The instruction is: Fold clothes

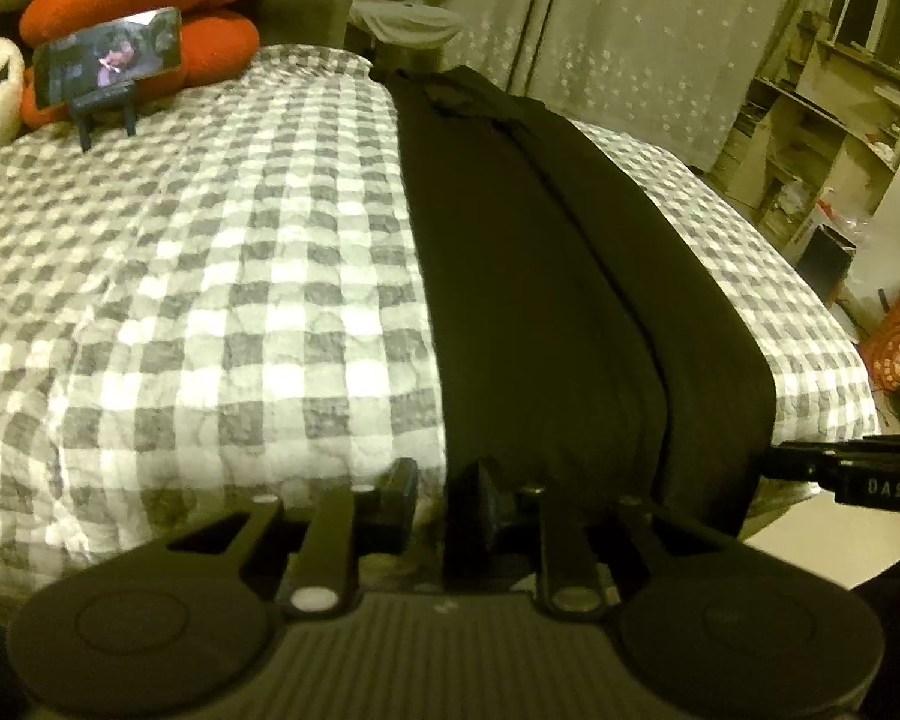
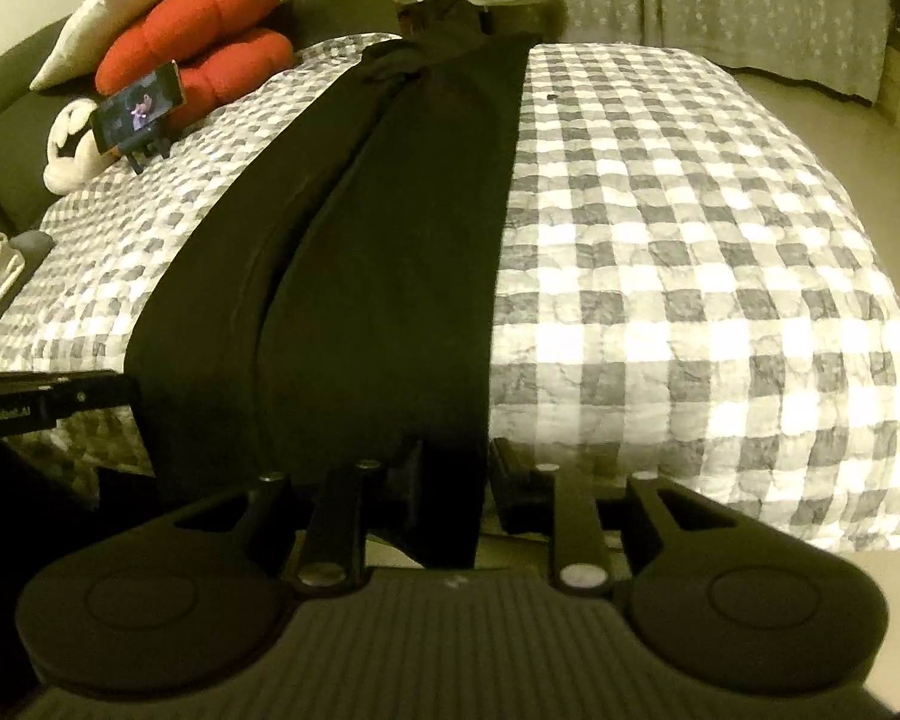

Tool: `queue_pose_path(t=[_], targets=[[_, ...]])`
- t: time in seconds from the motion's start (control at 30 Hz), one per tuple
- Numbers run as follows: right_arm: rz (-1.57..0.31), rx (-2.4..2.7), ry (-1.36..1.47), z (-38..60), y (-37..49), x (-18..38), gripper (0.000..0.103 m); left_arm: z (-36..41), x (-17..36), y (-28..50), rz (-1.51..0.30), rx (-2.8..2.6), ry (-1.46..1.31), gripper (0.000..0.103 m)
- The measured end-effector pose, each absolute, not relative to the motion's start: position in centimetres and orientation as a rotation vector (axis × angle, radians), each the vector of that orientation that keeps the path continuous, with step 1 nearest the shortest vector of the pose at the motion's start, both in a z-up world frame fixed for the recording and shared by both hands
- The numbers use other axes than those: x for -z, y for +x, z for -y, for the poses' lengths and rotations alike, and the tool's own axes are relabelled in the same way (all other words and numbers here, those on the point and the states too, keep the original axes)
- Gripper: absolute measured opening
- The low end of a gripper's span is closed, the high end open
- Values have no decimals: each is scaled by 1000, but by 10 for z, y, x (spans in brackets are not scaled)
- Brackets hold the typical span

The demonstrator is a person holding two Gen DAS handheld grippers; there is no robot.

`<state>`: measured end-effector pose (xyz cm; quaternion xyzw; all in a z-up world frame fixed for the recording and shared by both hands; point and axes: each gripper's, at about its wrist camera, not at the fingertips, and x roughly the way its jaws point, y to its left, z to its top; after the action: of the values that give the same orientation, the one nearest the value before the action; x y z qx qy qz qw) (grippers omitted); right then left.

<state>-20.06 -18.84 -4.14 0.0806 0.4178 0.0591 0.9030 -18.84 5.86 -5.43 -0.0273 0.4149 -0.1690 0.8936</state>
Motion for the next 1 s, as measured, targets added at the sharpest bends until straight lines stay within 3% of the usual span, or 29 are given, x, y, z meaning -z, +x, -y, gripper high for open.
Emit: queue_pose_path(t=[0.1,0.6,0.63,0.67,0.7,0.73,0.77,1.0], targets=[[-878,-146,195,200,-202,46,34,-55,61,-188,-894,374,-55,27],[-946,-345,185,210,-195,79,35,-35,87,-179,-997,436,-14,26],[-945,-350,174,208,-196,79,35,-35,87,-179,-997,438,-13,26],[-943,-354,165,207,-197,79,35,-35,87,-179,-997,441,-12,18],[-944,-355,161,206,-197,79,33,-35,86,-179,-997,443,-11,8],[-945,-355,157,206,-198,79,27,-34,86,-179,-997,445,-10,5],[-946,-355,154,205,-198,79,9,-34,86,-180,-993,449,-7,2],[-863,-416,185,199,-220,53,6,-45,66,-192,-979,512,-56,1]])
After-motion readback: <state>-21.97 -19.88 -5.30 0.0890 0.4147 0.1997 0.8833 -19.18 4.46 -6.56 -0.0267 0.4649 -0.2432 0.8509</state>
